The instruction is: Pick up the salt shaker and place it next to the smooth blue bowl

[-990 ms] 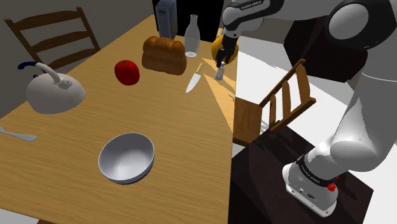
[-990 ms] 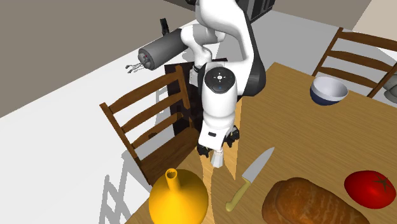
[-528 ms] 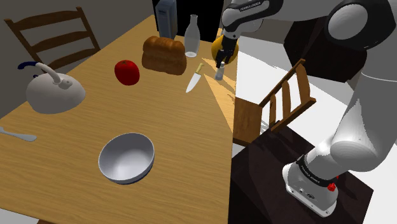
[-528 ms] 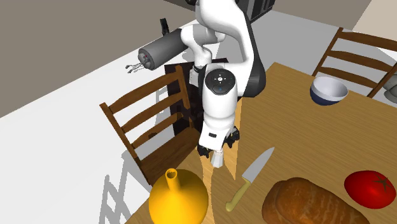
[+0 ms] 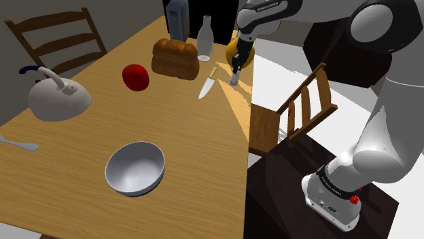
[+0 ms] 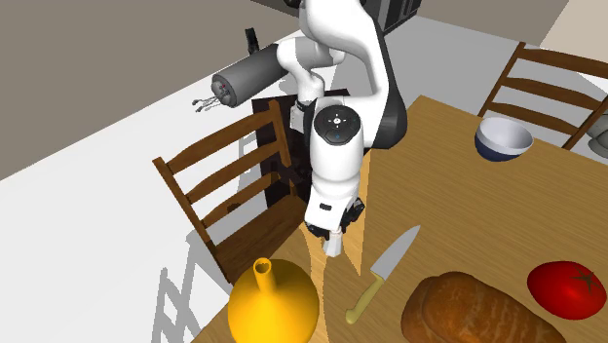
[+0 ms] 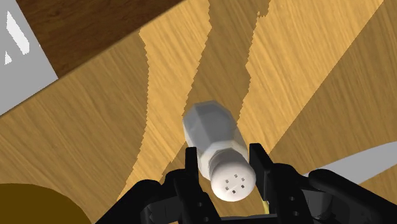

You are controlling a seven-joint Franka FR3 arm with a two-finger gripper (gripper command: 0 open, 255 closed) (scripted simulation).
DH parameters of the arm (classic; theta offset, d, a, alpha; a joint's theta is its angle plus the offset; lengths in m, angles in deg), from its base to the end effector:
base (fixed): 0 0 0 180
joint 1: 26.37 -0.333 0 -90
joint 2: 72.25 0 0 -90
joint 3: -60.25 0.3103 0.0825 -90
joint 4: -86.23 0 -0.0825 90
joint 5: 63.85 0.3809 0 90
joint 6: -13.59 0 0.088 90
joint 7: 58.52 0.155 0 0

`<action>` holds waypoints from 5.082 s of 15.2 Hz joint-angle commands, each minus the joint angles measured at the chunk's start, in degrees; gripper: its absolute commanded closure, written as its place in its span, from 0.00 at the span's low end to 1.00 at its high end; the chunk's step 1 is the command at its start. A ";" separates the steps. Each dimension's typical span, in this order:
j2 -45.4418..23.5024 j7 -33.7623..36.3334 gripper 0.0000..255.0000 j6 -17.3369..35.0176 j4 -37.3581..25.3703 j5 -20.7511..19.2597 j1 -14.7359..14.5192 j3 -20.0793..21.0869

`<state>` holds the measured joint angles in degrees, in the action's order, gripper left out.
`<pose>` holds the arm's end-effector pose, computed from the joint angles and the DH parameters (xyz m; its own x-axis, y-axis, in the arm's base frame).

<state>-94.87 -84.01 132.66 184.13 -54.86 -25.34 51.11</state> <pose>0.6435 -0.0941 0.3112 0.9798 0.1994 0.0128 0.1998 -0.9769 -0.0763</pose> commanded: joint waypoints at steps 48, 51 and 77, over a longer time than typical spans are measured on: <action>10.61 16.08 1.00 -20.60 -11.40 -3.44 -8.88 4.13; 11.23 19.90 1.00 -20.03 -10.54 -3.80 -11.22 5.62; -6.63 51.84 1.00 -25.93 -36.41 -8.88 -32.72 16.33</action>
<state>-99.88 -33.32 107.66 150.34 -63.41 -57.10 67.22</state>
